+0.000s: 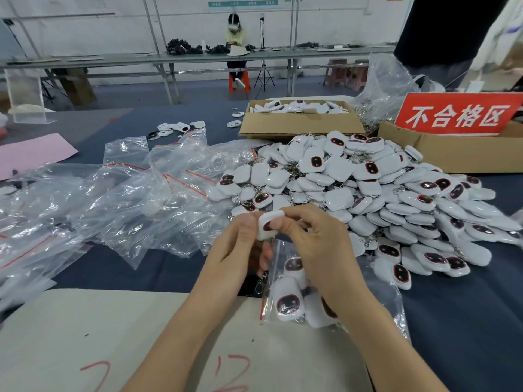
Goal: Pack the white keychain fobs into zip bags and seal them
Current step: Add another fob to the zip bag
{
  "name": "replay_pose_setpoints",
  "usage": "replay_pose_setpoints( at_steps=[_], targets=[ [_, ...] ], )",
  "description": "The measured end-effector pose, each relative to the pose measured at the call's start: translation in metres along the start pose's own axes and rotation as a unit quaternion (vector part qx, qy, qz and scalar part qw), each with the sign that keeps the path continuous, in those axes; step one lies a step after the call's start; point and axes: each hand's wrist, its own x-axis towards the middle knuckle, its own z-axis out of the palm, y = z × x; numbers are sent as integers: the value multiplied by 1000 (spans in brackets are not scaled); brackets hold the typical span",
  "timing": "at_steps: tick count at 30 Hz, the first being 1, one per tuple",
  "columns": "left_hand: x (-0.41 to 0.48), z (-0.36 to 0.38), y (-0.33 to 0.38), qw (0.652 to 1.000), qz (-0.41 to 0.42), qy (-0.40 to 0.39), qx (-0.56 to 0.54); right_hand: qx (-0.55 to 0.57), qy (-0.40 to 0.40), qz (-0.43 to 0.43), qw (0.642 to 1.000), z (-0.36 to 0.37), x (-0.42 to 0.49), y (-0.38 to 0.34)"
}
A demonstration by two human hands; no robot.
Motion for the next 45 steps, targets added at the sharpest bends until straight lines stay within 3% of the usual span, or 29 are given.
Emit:
replay_pose_setpoints(
  at_steps=[10, 15, 26, 35, 41, 45],
  targets=[
    [-1, 2, -3, 988, 65, 69, 120, 20, -69, 44, 996, -4, 1, 10],
    [0, 2, 0, 996, 41, 71, 37, 28, -89, 60, 994, -8, 4, 12],
    [-2, 2, 3, 993, 61, 82, 52, 80, -116, 62, 988, -15, 7, 11],
    [-2, 7, 0, 958, 184, 134, 173, 130, -113, 28, 985, -15, 7, 15],
    [-1, 6, -2, 958, 193, 129, 168, 125, -111, 31, 985, -18, 5, 10],
    [-3, 6, -4, 952, 173, 119, 223, 93, -139, 31, 985, -15, 2, 1]
  ],
)
